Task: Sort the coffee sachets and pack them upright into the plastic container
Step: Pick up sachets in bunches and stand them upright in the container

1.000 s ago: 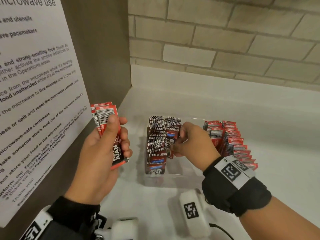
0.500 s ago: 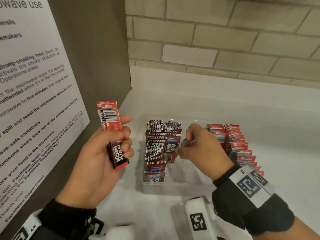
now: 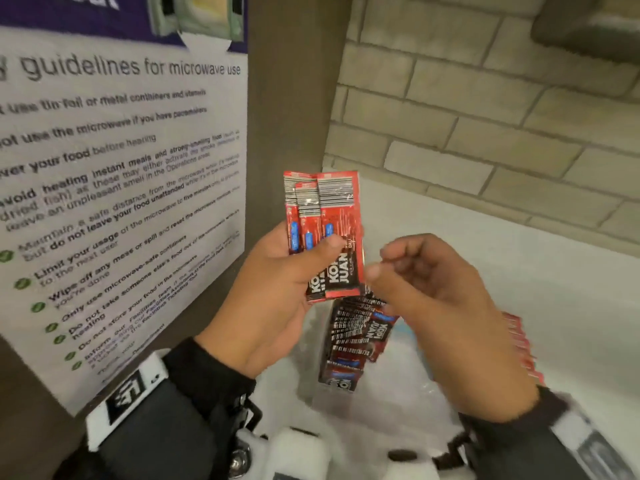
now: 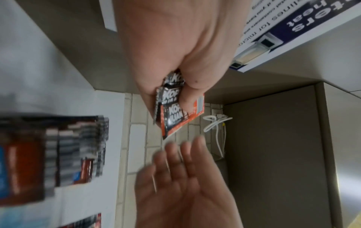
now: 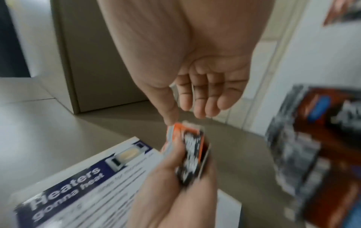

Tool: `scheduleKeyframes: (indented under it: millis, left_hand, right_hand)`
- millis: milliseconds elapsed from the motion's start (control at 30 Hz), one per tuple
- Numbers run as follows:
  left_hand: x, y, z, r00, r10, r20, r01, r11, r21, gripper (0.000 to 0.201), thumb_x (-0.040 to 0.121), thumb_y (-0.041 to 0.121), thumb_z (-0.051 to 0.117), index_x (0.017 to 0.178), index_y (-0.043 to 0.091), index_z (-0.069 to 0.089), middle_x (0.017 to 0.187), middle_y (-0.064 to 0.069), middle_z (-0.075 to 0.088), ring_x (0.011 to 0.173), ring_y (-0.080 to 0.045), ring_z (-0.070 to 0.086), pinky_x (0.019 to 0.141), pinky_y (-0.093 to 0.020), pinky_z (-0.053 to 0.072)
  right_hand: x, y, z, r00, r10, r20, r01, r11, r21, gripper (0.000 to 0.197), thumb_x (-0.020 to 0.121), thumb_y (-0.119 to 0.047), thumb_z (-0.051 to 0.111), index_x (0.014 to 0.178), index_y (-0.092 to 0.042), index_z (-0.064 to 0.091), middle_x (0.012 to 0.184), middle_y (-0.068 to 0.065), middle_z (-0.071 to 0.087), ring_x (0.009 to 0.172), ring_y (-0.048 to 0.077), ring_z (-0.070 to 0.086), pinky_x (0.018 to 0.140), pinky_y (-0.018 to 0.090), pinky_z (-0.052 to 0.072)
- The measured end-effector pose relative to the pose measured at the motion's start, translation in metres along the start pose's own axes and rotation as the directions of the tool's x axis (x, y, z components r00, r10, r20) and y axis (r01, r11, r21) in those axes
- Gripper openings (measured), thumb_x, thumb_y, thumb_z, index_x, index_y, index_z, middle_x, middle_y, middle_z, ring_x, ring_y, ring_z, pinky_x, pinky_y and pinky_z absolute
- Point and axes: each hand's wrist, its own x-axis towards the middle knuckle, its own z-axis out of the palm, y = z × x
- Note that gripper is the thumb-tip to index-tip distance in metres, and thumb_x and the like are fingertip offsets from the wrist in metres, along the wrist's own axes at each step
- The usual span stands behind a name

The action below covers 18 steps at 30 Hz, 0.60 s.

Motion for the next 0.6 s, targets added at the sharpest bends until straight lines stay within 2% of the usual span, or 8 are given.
scheduleKeyframes:
  millis: [133,200,267,333,400,467,533,600]
  left_hand:
    - [0.002,-0.002,0.012,1.000,0.013,0.014,-0.013,0.999,0.034,0.027,0.084,0.013,0.056,0.110,0.016,0.065,0.100,-0.002,0.074,0.087,-0.013,0.069,0.072,-0.026,0.056]
    - [0.006,0.000,0.013,1.000,0.012,0.017,-0.012,1.000,0.025,0.024,0.088,0.012,0.054,0.108,0.017,0.065,0.099,-0.002,0.074,0.086,-0.013,0.070,0.071,-0.027,0.057]
    - [0.009,0.006,0.016,1.000,0.023,0.011,-0.023,1.000,-0.014,0.026,0.089,0.011,0.053,0.112,0.016,0.064,0.101,-0.002,0.074,0.088,-0.013,0.070,0.066,-0.026,0.057]
    - [0.010,0.013,0.020,0.999,0.033,0.039,-0.029,0.997,-0.076,0.027,0.092,0.011,0.050,0.117,0.014,0.062,0.108,-0.004,0.072,0.090,-0.013,0.069,0.065,-0.025,0.056]
    - [0.012,0.020,0.025,0.996,0.036,0.078,-0.027,0.993,-0.117,0.028,0.094,0.011,0.047,0.119,0.011,0.060,0.114,-0.007,0.070,0.093,-0.015,0.068,0.072,-0.030,0.059]
    - [0.012,0.024,0.029,0.996,0.053,0.077,-0.044,0.992,-0.119,0.027,0.095,0.011,0.045,0.118,0.011,0.060,0.117,-0.009,0.068,0.095,-0.018,0.067,0.082,-0.034,0.056]
    - [0.012,0.025,0.030,0.995,0.082,0.049,-0.075,0.989,-0.124,0.024,0.095,0.010,0.045,0.111,0.013,0.063,0.115,-0.009,0.069,0.095,-0.019,0.066,0.083,-0.035,0.055]
    - [0.013,0.024,0.029,0.994,0.109,-0.008,-0.109,0.983,-0.146,0.023,0.096,0.006,0.045,0.108,0.014,0.062,0.109,-0.007,0.071,0.094,-0.021,0.067,0.082,-0.038,0.056]
  right_hand:
    - [0.002,-0.004,0.019,0.994,-0.088,-0.063,0.091,0.995,0.039,0.027,0.079,0.000,0.067,0.092,-0.022,0.057,0.070,-0.003,0.056,0.064,0.005,0.053,0.067,0.025,0.050]
    - [0.002,-0.007,0.016,0.980,-0.163,-0.117,0.166,0.986,0.021,0.033,0.078,0.003,0.064,0.096,-0.023,0.058,0.069,-0.004,0.055,0.062,0.005,0.052,0.064,0.022,0.050]
    - [0.004,-0.008,0.011,0.925,-0.339,-0.171,0.305,0.931,-0.198,0.029,0.078,0.000,0.063,0.097,-0.023,0.062,0.069,-0.005,0.055,0.062,0.004,0.052,0.062,0.017,0.047]
    - [0.008,-0.007,0.009,0.866,-0.493,-0.084,0.392,0.773,-0.499,0.032,0.076,-0.004,0.057,0.102,-0.020,0.066,0.076,-0.005,0.053,0.068,0.005,0.049,0.066,0.012,0.042]
    - [0.011,-0.002,0.009,0.852,-0.523,0.002,0.388,0.629,-0.674,0.044,0.073,-0.001,0.052,0.111,-0.018,0.067,0.088,-0.001,0.052,0.081,0.009,0.042,0.071,0.012,0.033]
    - [0.013,0.004,0.011,0.851,-0.525,-0.008,0.336,0.555,-0.761,0.054,0.070,0.000,0.047,0.117,-0.022,0.065,0.101,0.004,0.051,0.092,0.016,0.034,0.078,0.020,0.030]
    - [0.012,0.005,0.013,0.847,-0.531,-0.023,0.319,0.543,-0.777,0.059,0.070,-0.002,0.045,0.119,-0.028,0.063,0.110,0.006,0.047,0.100,0.019,0.031,0.082,0.030,0.034]
    - [0.010,0.000,0.013,0.854,-0.520,-0.029,0.347,0.610,-0.712,0.055,0.075,-0.005,0.047,0.118,-0.035,0.061,0.118,0.002,0.041,0.106,0.016,0.032,0.089,0.027,0.034]
